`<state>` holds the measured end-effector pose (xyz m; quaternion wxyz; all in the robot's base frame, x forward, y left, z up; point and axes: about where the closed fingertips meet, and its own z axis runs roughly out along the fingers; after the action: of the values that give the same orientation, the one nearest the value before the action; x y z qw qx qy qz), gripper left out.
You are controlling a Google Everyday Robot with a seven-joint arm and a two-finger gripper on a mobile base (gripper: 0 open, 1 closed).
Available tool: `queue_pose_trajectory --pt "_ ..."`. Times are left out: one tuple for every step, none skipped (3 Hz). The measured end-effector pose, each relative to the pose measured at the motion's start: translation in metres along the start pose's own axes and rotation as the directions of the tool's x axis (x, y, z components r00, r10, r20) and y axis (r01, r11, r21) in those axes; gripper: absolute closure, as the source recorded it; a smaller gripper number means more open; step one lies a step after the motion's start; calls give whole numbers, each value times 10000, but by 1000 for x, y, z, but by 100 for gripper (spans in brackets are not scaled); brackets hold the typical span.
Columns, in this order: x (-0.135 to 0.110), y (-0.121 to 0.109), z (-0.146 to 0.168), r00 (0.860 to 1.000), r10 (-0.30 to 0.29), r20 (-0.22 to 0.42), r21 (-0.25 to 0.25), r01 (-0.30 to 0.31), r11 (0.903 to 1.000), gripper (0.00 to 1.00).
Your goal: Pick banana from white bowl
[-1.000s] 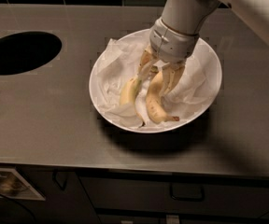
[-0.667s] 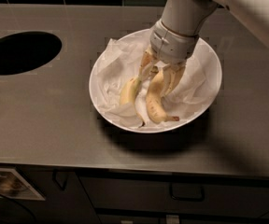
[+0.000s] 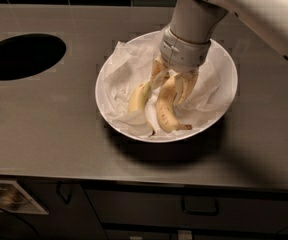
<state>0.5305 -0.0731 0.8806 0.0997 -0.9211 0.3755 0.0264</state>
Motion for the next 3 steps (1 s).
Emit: queue_pose_trajectory --pt "2 1 5 9999 12 -117 -139 -13 9999 49" --pt "3 2 6 9999 9 -131 -190 -11 9998 49" --pt "5 0 13 9999 -11 -155 -364 6 9993 49"
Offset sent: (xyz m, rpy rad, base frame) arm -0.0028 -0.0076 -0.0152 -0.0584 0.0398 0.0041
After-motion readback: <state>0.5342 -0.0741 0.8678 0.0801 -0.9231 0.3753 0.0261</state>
